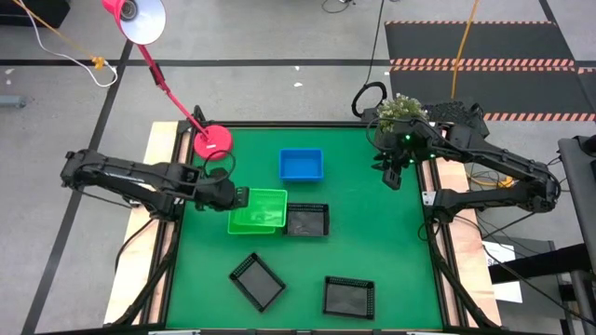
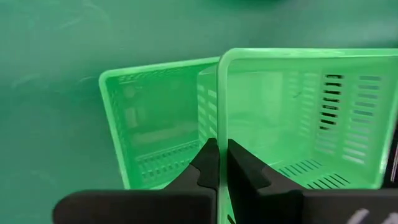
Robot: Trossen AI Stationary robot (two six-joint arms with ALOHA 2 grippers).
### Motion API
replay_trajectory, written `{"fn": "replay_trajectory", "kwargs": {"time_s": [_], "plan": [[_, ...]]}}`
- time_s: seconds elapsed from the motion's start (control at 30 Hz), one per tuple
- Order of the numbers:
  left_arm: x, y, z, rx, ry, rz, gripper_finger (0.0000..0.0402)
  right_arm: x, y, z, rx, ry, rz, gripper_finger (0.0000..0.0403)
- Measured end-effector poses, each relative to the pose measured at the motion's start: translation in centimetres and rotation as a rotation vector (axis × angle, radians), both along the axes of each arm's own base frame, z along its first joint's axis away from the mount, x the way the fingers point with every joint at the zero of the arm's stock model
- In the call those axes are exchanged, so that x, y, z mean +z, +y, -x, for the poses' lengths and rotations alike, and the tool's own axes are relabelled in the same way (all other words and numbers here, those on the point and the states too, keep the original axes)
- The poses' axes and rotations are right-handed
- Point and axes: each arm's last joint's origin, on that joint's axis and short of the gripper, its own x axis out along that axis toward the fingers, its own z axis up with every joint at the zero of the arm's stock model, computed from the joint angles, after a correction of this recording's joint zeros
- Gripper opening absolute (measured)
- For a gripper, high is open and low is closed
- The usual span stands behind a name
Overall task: Stack baskets by color
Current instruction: Stack the top green bin on the top of the bottom stacked green bins
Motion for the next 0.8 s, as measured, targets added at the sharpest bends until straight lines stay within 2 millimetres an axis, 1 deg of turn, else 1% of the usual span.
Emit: {"fn": "replay_trajectory", "kwargs": {"time_s": [0.13, 0.3, 0.43, 0.6, 0.7, 0.8], "plan": [[-0.6, -0.4, -0.1, 0.025, -0.025, -0.019, 0.0007, 0.2, 0.1, 0.3, 0.0, -0.012, 0.005, 0.0118], [-1.4, -0.8, 0.2, 0.02, 0.004, -0.018, 0.0014, 0.4, 0.3, 0.6, -0.001, -0.025, 0.01, 0.0118], [-1.8, -1.1, 0.4, 0.006, 0.019, -0.019, 0.0008, 0.5, 0.3, 0.7, -0.002, -0.028, 0.012, 0.0118], [-2.5, -1.3, 0.7, 0.007, 0.042, -0.015, 0.0013, 0.5, 0.3, 0.6, -0.021, -0.037, 0.0, 0.0118], [-2.6, -1.5, 0.7, -0.001, 0.042, -0.014, 0.0018, 0.6, 0.2, 0.5, -0.04, -0.057, -0.009, 0.0118], [-2.6, -1.6, 0.7, -0.002, 0.04, -0.013, 0.0008, 0.7, 0.2, 0.4, -0.05, -0.069, -0.012, 0.0118]]}}
